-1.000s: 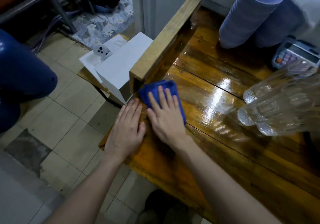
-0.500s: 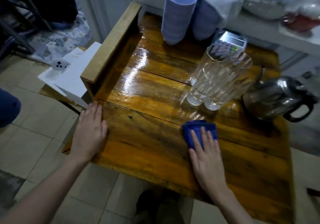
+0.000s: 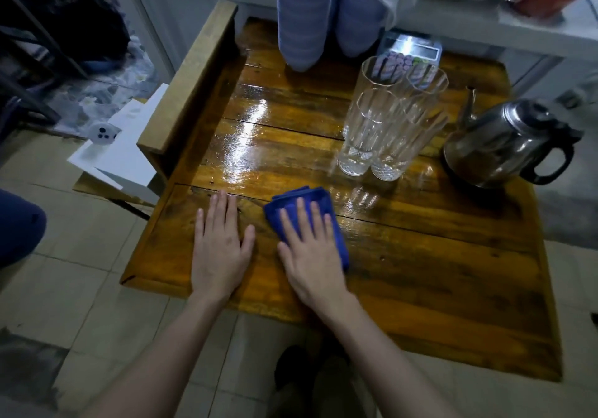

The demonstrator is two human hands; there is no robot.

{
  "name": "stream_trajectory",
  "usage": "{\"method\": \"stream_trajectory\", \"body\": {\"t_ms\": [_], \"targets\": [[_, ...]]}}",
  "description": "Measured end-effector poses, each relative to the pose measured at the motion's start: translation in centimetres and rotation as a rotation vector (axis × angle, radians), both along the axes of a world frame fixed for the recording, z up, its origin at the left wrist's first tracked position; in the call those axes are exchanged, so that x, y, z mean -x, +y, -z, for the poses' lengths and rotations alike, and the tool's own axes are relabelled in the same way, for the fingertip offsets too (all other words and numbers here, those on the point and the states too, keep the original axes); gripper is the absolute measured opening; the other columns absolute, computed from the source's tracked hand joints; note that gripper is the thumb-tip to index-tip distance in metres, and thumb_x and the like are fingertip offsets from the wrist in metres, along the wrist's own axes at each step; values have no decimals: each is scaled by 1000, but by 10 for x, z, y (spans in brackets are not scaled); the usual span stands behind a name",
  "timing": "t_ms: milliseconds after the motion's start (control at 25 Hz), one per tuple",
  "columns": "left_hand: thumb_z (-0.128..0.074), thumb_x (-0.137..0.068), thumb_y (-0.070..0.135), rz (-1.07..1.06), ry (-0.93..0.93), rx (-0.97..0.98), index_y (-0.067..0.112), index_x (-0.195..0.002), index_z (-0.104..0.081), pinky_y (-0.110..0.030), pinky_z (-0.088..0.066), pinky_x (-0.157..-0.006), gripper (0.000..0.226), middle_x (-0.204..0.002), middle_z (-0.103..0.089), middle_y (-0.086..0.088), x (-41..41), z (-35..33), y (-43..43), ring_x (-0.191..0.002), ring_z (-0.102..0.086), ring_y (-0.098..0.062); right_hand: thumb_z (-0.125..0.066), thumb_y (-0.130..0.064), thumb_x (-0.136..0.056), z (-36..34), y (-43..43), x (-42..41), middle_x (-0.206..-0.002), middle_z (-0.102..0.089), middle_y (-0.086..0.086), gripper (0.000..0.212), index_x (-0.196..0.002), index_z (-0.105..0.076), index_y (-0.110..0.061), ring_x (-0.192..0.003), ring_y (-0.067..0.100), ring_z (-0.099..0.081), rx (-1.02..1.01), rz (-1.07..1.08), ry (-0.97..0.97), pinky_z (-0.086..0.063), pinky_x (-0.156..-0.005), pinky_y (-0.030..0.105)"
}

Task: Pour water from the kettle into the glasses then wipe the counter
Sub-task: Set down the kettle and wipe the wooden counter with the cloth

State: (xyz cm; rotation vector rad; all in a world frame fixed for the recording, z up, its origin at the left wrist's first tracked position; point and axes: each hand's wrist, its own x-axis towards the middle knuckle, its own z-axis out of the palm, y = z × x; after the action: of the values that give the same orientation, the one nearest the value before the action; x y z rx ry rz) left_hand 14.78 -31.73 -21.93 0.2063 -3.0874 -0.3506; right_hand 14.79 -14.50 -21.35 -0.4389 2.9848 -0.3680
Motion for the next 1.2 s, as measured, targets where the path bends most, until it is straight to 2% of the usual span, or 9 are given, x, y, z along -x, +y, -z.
{"method": "stream_trajectory", "body": {"t_ms": [160, 280, 480, 640, 800, 960, 1080, 1200], "targets": [[-24, -97, 51, -5, 8, -15, 13, -152, -19, -42, -7, -121, 67, -161, -16, -6, 0, -3, 4, -149, -8, -16, -29, -40, -102, 3, 27, -44, -164, -12, 8, 58, -155, -17, -23, -151, 25, -6, 11, -36, 21, -8, -118, 44], [-24, -96, 50, 1, 7, -42, 13, -152, -20, -41, -5, -121, 67, -161, -16, -6, 1, -3, 2, -149, -7, -17, -29, -41, -101, 2, 87, -67, -164, -9, 4, 58, -156, -16, -26, -152, 22, -4, 6, 15, 2, -6, -120, 43], [-25, -96, 48, 7, 24, -24, 10, -151, -21, -41, -4, -121, 67, -161, -16, -8, 1, -4, 3, -149, -8, -19, -15, -51, -99, 0, 207, -56, -165, -1, 1, 61, -155, -8, -29, -152, 18, 3, -74, 348, -59, -10, -121, 50], [-26, -96, 48, 11, 45, -18, 10, -151, -22, -42, -5, -121, 67, -160, -17, -9, 1, -2, 3, -149, -10, -20, -13, -53, -97, 2, 201, -10, -165, -4, 8, 66, -155, -8, -22, -151, 27, 0, -88, 511, -37, -5, -121, 52], [-26, -96, 48, 29, 51, -20, 10, -151, -22, -42, -6, -121, 66, -160, -18, -9, 1, -2, 2, -149, -11, -21, -15, -57, -96, -3, 127, 2, -164, 2, 5, 70, -156, -8, -21, -151, 25, 7, -44, 286, -59, 1, -122, 48], [-23, -97, 48, 28, 37, 54, 9, -150, -24, -50, -10, -120, 66, -159, -20, -12, 0, -3, 4, -148, -14, -24, -20, -55, -98, -4, 46, -26, -164, -5, 4, 68, -156, -15, -20, -151, 26, 6, 42, 73, -39, 1, -120, 47], [-22, -97, 52, 272, 6, 216, 9, -149, -26, -52, -11, -119, 67, -158, -22, -14, 8, -10, 9, -148, -15, -26, -26, -50, -99, 2, 39, -51, -164, -9, 6, 66, -155, -17, -16, -151, 25, -1, 41, 44, -15, -2, -119, 44], [-20, -98, 52, 501, -7, 148, 11, -150, -25, -48, -11, -120, 66, -159, -21, -11, 15, -10, 28, -149, -12, -21, -33, -43, -99, 6, 72, -66, -163, -17, 8, 63, -154, -23, -14, -150, 26, -13, -6, 80, 37, -10, -117, 43]]}}
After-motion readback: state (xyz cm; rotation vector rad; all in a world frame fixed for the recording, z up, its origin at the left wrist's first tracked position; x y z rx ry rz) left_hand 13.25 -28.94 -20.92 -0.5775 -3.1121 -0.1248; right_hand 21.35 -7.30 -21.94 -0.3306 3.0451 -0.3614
